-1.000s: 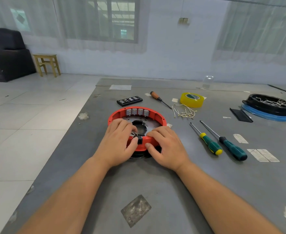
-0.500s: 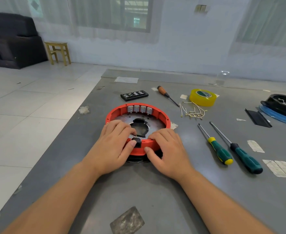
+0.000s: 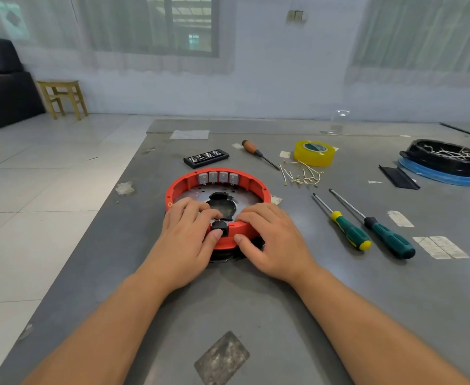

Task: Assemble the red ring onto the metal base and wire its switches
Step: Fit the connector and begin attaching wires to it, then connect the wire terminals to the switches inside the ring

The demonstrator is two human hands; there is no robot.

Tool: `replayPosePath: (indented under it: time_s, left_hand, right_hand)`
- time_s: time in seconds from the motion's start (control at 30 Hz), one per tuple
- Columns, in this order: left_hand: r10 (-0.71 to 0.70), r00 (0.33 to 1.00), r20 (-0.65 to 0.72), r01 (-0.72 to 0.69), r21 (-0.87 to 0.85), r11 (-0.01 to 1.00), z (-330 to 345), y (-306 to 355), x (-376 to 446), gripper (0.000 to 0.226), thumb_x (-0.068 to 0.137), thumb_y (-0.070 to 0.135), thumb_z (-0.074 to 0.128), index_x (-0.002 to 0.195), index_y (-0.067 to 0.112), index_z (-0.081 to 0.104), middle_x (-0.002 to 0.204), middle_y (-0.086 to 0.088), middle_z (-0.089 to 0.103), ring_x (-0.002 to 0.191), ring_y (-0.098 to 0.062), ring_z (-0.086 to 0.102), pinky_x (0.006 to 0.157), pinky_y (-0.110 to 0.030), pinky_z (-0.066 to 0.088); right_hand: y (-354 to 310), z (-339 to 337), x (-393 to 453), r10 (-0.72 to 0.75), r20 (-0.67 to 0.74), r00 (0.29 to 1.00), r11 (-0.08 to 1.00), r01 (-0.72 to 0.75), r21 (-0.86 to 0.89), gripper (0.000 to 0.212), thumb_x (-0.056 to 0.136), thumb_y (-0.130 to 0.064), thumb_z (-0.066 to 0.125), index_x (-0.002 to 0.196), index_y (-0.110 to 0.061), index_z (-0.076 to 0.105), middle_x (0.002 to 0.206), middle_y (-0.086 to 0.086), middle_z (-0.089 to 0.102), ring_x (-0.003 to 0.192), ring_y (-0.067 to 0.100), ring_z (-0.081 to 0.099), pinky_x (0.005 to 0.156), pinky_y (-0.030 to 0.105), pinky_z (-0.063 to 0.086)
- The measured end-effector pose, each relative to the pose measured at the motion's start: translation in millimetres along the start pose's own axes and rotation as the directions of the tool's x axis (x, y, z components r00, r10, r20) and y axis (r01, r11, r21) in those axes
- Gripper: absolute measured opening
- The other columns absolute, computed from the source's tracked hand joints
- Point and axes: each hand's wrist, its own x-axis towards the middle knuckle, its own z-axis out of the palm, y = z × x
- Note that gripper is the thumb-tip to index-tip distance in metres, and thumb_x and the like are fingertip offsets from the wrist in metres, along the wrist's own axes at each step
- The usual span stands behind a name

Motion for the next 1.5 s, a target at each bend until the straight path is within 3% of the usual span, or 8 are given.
replayPosePath:
  time_s: [0.17, 0.33, 0.47, 0.57, 0.7, 0.9, 1.2, 1.5]
  left_hand:
    - [-0.032, 0.999, 0.001, 0.032, 0.081, 0.996, 0, 5, -1, 0.058, 0.102, 0.049, 0.027, 0.137, 0.019, 0.063, 0.136, -0.002, 0.057, 0.142, -0.028, 0.035, 0.119, -0.049, 0.029]
    - [-0.063, 0.996, -0.060, 0.067, 0.070, 0.995, -2, 21, 0, 0.058, 0.101, 0.039, 0.027, 0.141, 0.017, 0.062, 0.147, -0.003, 0.055, 0.154, -0.031, 0.025, 0.126, -0.050, 0.018]
    - [0.159, 0.961, -0.227, -0.169, -0.026, 0.985, 6, 61, 17, 0.042, 0.098, 0.018, 0.044, 0.132, 0.007, 0.066, 0.141, -0.007, 0.060, 0.147, -0.031, 0.040, 0.125, -0.043, 0.027]
    - [0.290, 0.940, -0.181, -0.327, -0.227, 0.918, 34, 106, 53, 0.034, 0.099, 0.013, 0.050, 0.129, 0.011, 0.065, 0.137, -0.002, 0.058, 0.138, -0.015, 0.048, 0.122, -0.026, 0.029]
    - [-0.023, 0.993, 0.118, 0.082, -0.525, 0.847, 84, 146, 125, 0.030, 0.105, 0.018, 0.051, 0.134, 0.017, 0.062, 0.141, -0.001, 0.056, 0.135, -0.013, 0.050, 0.117, -0.024, 0.033]
    - [-0.260, 0.940, 0.223, 0.292, -0.126, 0.948, 158, 139, 182, 0.048, 0.111, 0.031, 0.041, 0.158, 0.022, 0.039, 0.167, -0.002, 0.035, 0.158, -0.024, 0.022, 0.127, -0.039, 0.020]
    - [-0.268, 0.931, 0.247, 0.266, 0.042, 0.963, 171, 128, 188, 0.050, 0.109, 0.046, 0.038, 0.155, 0.029, 0.040, 0.172, 0.004, 0.026, 0.159, -0.018, 0.017, 0.127, -0.044, 0.013]
    - [-0.256, 0.937, 0.238, 0.256, 0.028, 0.966, 170, 126, 188, 0.050, 0.109, 0.046, 0.040, 0.153, 0.026, 0.043, 0.168, 0.004, 0.032, 0.158, -0.018, 0.021, 0.126, -0.043, 0.016]
  right_hand:
    - [3, -11, -4, 0.106, -0.056, 0.993, 0.994, -0.104, 0.040, 0.040, 0.095, -0.042, 0.061, 0.132, -0.027, 0.066, 0.143, -0.011, 0.053, 0.134, 0.011, 0.045, 0.112, 0.026, 0.033]
    - [30, -30, 3, 0.384, -0.010, 0.923, 0.893, -0.369, 0.256, 0.030, 0.097, -0.041, 0.058, 0.124, -0.030, 0.066, 0.127, -0.017, 0.056, 0.123, 0.000, 0.049, 0.106, 0.021, 0.039]
    - [96, -75, 33, 0.571, 0.107, 0.814, 0.779, -0.579, 0.240, 0.022, 0.096, -0.032, 0.063, 0.116, -0.027, 0.070, 0.116, -0.010, 0.065, 0.103, 0.006, 0.061, 0.091, 0.029, 0.049]
    - [152, -106, 56, 0.663, 0.166, 0.730, 0.725, -0.681, 0.099, 0.021, 0.097, -0.030, 0.062, 0.116, -0.023, 0.069, 0.114, -0.004, 0.069, 0.099, 0.013, 0.060, 0.084, 0.026, 0.042]
    - [216, -111, 71, 0.768, 0.249, 0.590, 0.615, -0.787, -0.034, 0.029, 0.098, -0.024, 0.063, 0.125, -0.015, 0.066, 0.126, 0.007, 0.066, 0.113, 0.025, 0.059, 0.095, 0.035, 0.047]
    - [284, -71, 73, 0.865, 0.285, 0.413, 0.425, -0.905, 0.021, 0.037, 0.095, -0.018, 0.068, 0.130, -0.012, 0.065, 0.123, 0.016, 0.068, 0.108, 0.033, 0.066, 0.100, 0.042, 0.054]
    - [335, -39, 108, 0.824, 0.342, 0.451, 0.465, -0.884, 0.044, 0.021, 0.085, -0.036, 0.081, 0.094, -0.021, 0.070, 0.098, 0.009, 0.069, 0.090, 0.027, 0.065, 0.093, 0.041, 0.057]
    - [326, -40, 109, 0.803, 0.417, 0.425, 0.419, -0.901, 0.111, 0.017, 0.085, -0.020, 0.082, 0.078, -0.015, 0.068, 0.077, 0.010, 0.062, 0.073, 0.024, 0.055, 0.075, 0.036, 0.049]
